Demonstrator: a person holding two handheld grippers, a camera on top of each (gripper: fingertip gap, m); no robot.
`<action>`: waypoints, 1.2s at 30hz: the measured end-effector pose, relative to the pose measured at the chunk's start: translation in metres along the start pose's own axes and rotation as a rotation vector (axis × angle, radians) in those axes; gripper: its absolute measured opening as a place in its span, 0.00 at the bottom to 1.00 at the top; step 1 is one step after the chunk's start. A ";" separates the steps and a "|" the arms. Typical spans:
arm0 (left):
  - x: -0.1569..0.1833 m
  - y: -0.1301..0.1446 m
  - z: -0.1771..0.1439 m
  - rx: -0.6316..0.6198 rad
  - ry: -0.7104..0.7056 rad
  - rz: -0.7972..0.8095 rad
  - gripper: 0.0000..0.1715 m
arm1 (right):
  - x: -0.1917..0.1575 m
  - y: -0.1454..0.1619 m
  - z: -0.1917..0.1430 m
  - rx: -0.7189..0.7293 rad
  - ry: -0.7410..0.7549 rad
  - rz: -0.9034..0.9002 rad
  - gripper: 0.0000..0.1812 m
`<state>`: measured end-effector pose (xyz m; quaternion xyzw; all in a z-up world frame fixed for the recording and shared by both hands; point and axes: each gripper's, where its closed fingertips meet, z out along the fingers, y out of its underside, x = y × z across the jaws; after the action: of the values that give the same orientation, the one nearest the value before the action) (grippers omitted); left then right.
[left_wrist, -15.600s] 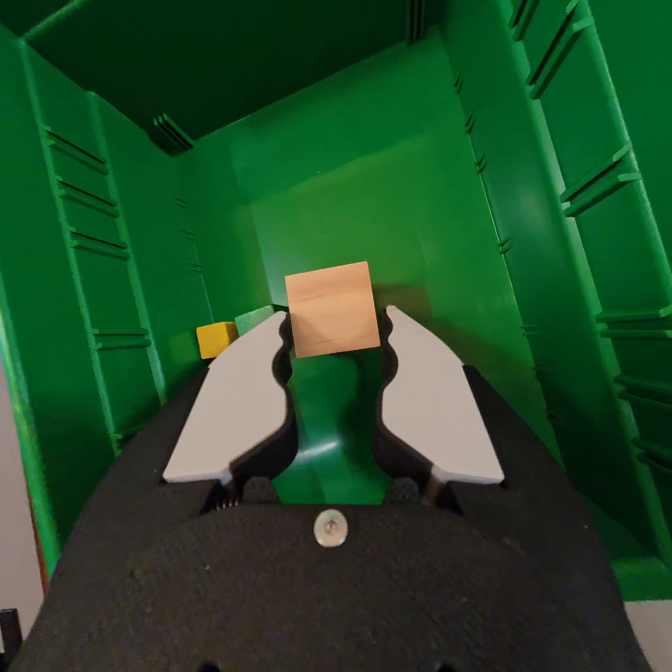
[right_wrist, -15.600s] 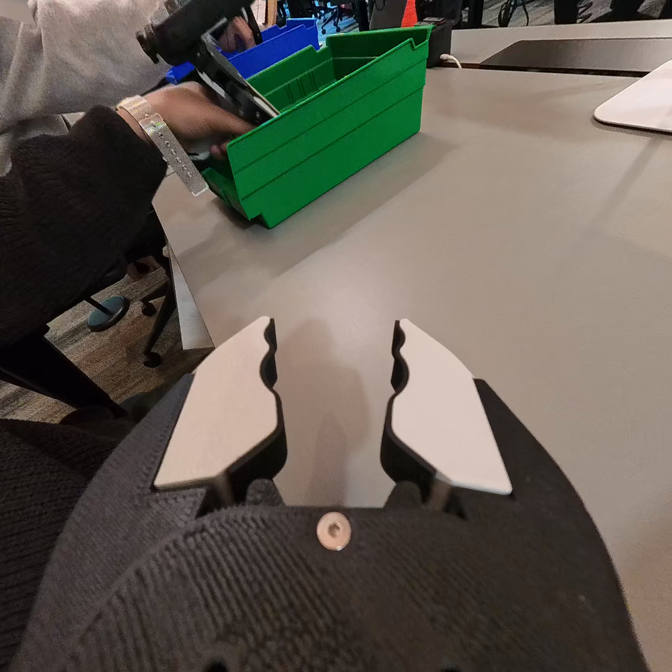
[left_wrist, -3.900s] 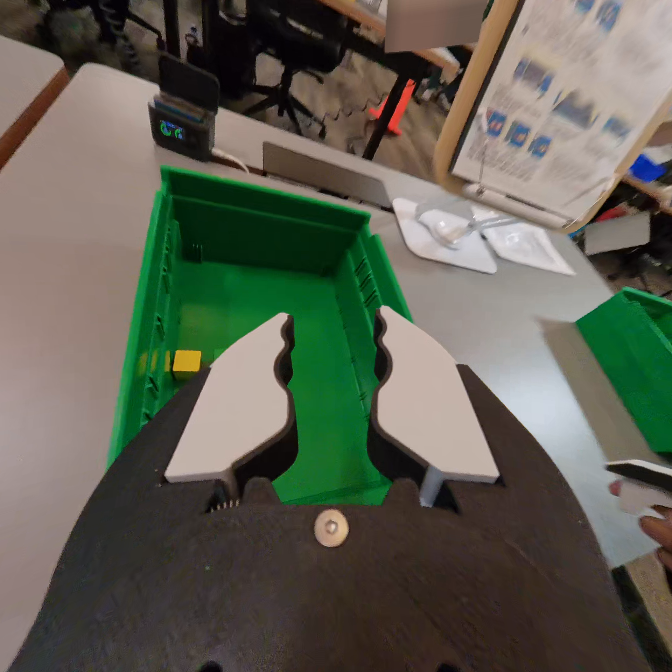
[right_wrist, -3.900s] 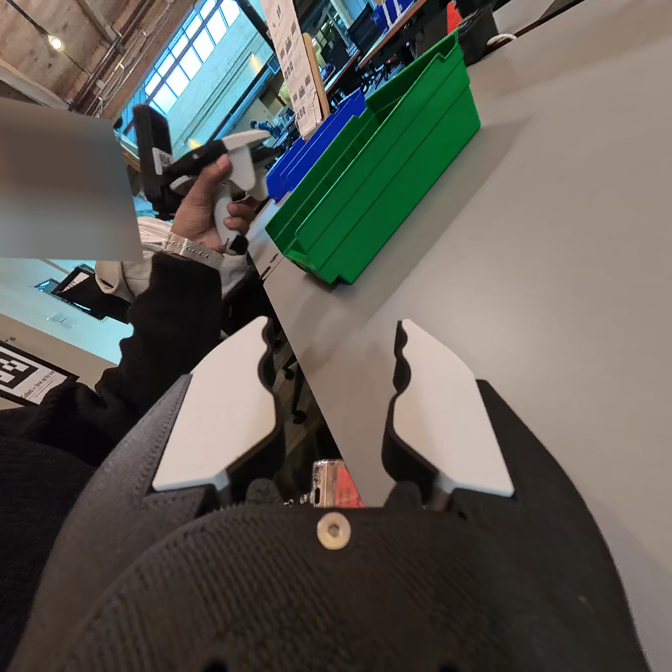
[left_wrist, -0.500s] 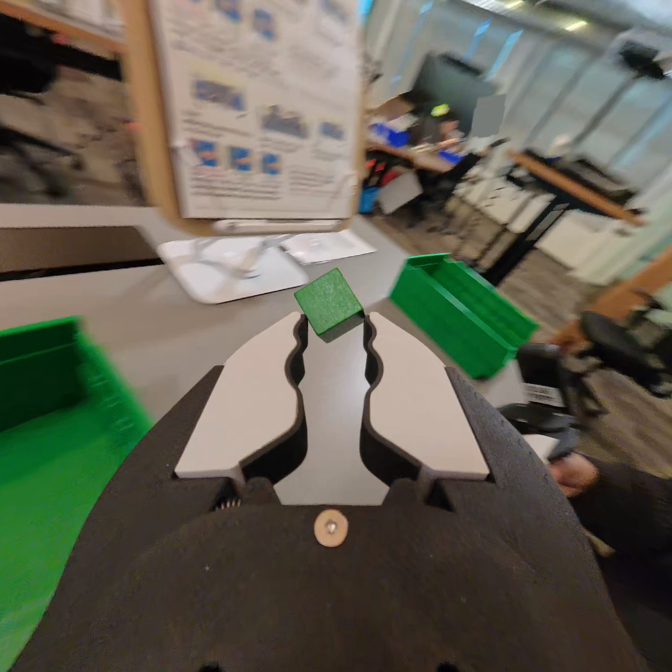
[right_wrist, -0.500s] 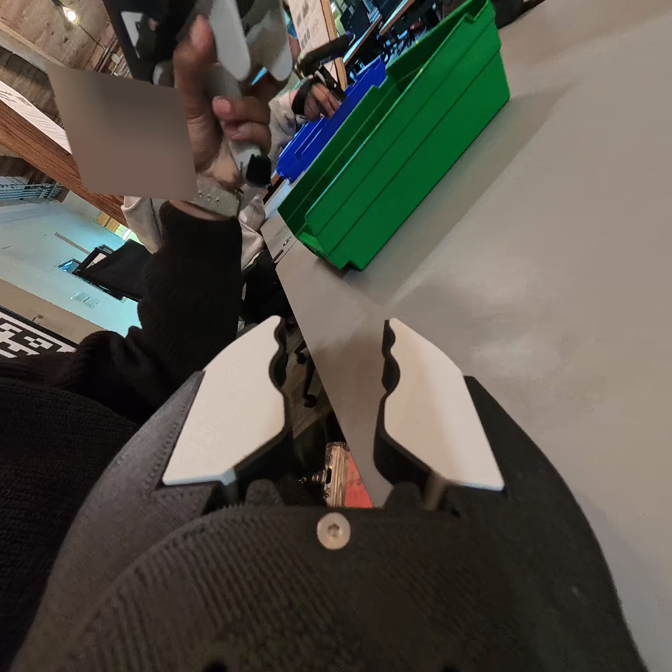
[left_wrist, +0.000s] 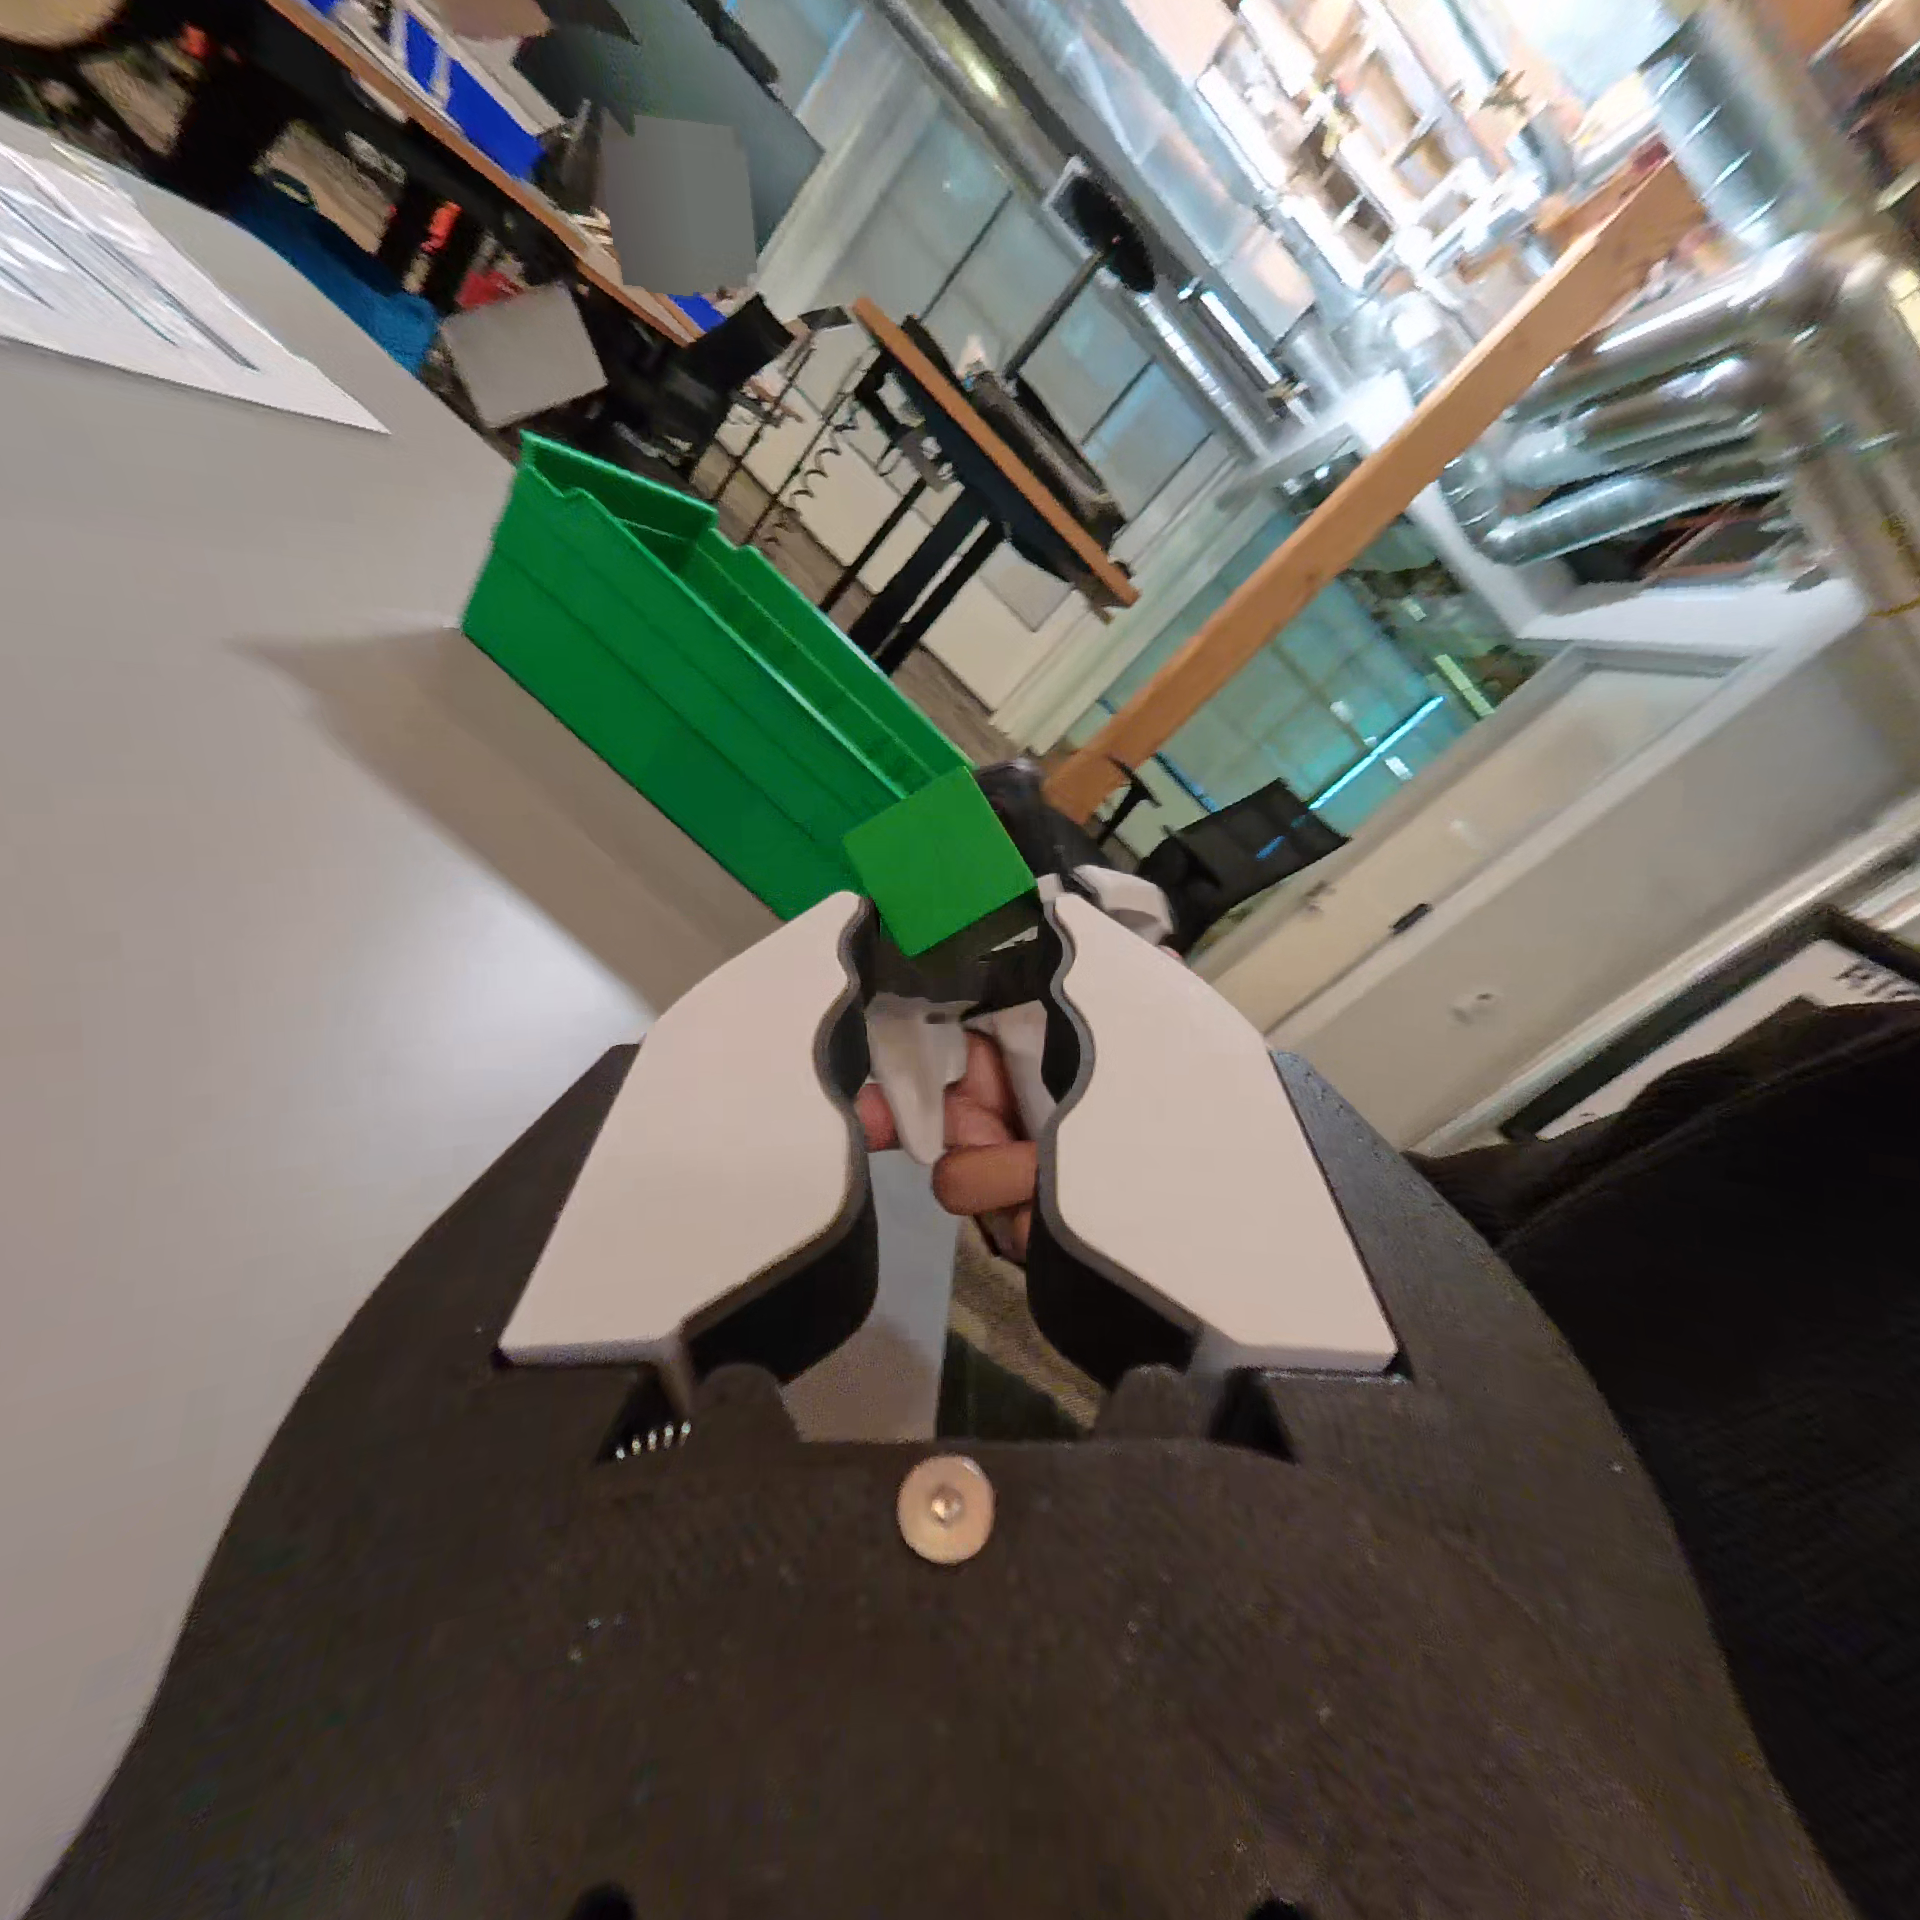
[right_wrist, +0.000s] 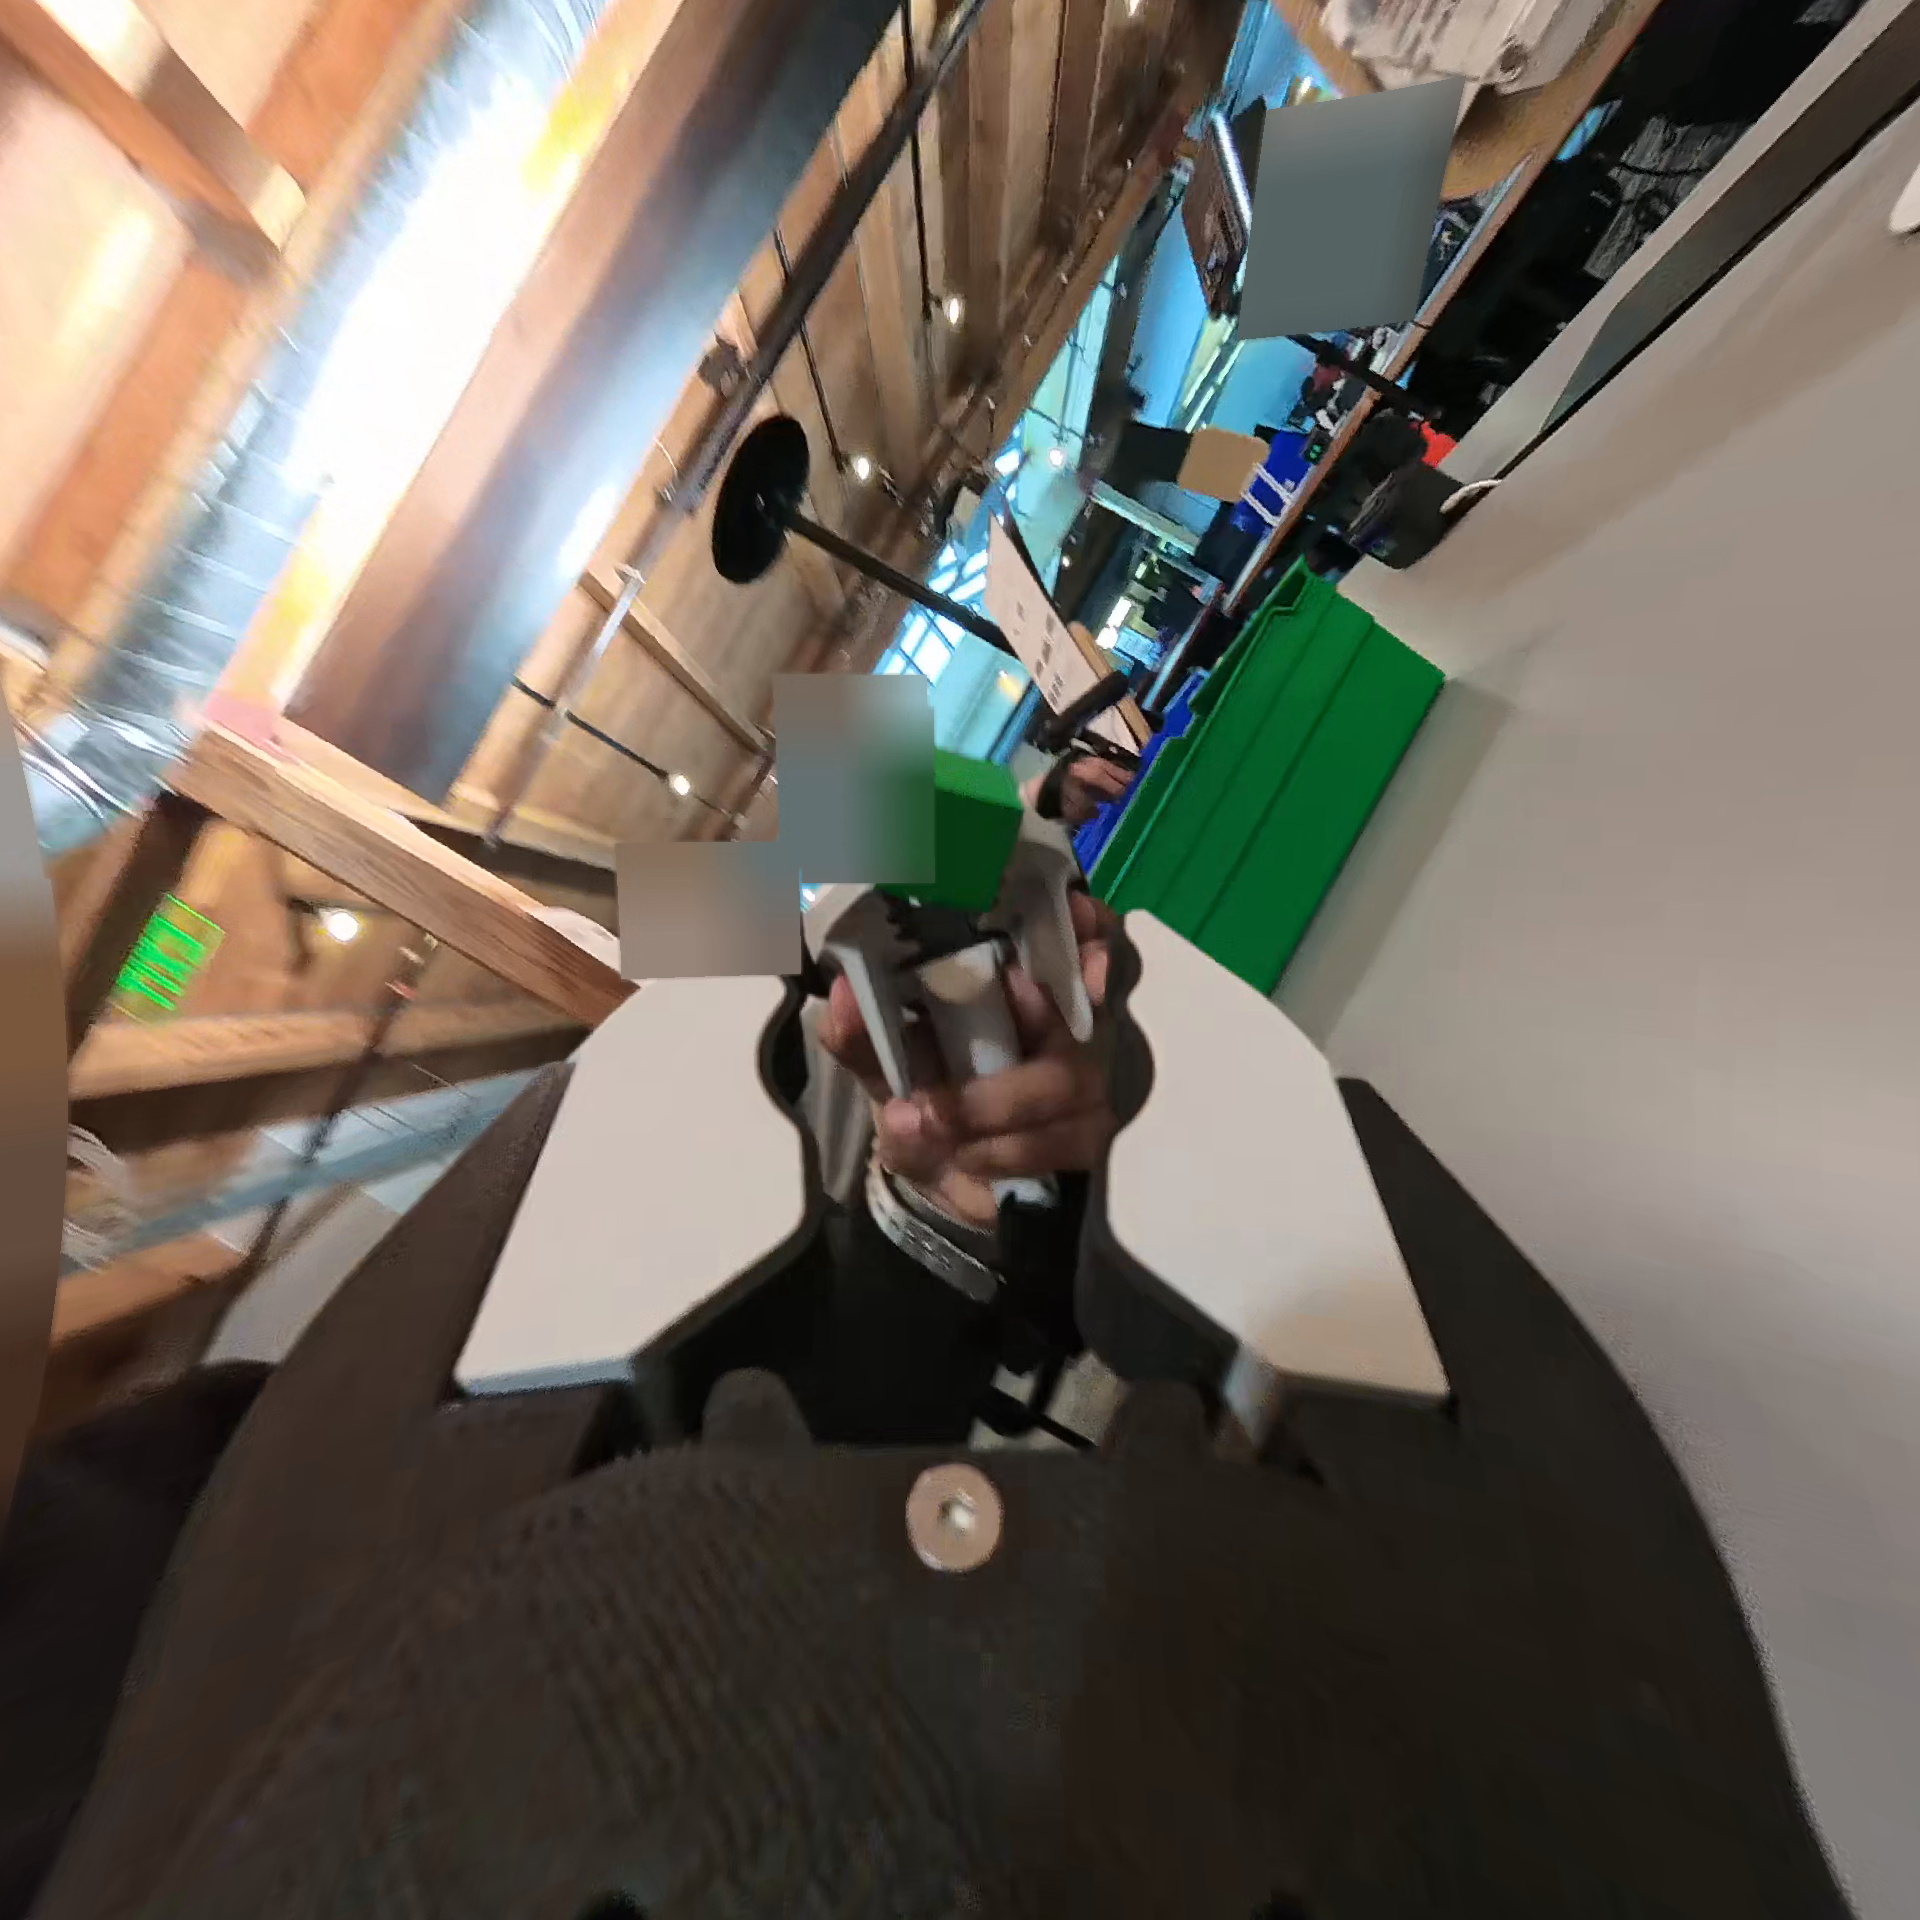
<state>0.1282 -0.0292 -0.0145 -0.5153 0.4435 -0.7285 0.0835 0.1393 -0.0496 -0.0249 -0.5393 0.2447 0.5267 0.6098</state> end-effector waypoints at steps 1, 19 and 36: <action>0.003 0.002 0.003 0.008 0.029 -0.021 0.17 | 0.002 -0.003 -0.002 0.016 -0.006 0.032 0.31; 0.003 0.027 0.014 -0.055 0.026 0.055 0.17 | 0.005 0.001 -0.002 0.010 -0.025 0.078 0.15; -0.001 0.049 0.010 -0.216 0.039 -0.079 0.27 | 0.006 0.002 -0.005 -0.104 0.073 -0.183 0.14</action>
<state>0.1207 -0.0630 -0.0505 -0.5242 0.5001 -0.6892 -0.0099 0.1409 -0.0523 -0.0320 -0.6091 0.1889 0.4610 0.6172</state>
